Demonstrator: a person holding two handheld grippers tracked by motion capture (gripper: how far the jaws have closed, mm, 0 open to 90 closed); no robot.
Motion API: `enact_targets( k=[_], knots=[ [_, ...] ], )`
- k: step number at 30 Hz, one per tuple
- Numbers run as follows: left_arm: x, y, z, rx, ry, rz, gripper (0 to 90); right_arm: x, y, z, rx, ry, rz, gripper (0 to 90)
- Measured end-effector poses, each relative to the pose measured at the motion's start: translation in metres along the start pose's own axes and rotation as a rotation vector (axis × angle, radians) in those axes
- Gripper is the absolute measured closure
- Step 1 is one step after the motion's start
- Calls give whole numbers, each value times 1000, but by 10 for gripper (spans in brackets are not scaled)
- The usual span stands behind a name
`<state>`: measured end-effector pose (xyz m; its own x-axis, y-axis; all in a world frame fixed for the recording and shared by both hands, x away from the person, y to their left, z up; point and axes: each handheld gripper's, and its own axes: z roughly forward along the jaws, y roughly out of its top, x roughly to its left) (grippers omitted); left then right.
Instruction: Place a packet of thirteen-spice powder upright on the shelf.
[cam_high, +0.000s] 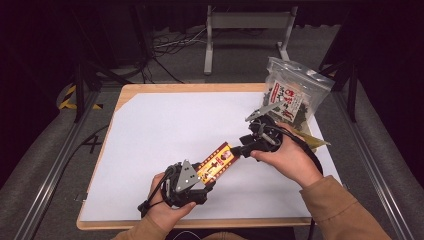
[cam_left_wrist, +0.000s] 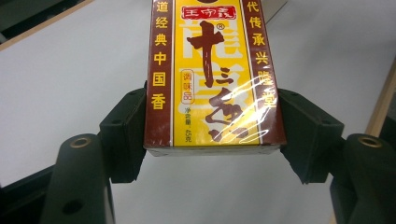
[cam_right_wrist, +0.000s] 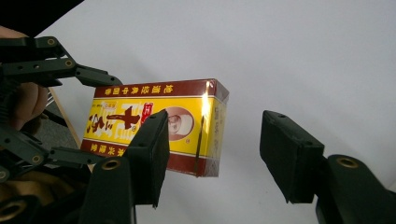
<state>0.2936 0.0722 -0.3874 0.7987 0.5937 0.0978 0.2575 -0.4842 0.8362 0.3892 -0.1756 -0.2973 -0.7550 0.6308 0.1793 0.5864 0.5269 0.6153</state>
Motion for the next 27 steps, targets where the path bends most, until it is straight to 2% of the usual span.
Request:
enact_targets(
  k=[8,16,19,23,27],
  knots=[
    [-6,1,-5,-35,8,17,323,-1,0,9,25,30,31,396],
    [-4,-2,-6,-60,25,12,323,-1,1,12,33,102,64,363],
    [-4,-3,-7,-92,40,15,323,-2,2,13,40,129,81,357],
    [-5,-3,-8,-109,43,13,323,-3,2,15,41,160,93,355],
    [-5,-4,-6,-111,34,10,322,-4,3,16,59,203,100,454]
  ],
)
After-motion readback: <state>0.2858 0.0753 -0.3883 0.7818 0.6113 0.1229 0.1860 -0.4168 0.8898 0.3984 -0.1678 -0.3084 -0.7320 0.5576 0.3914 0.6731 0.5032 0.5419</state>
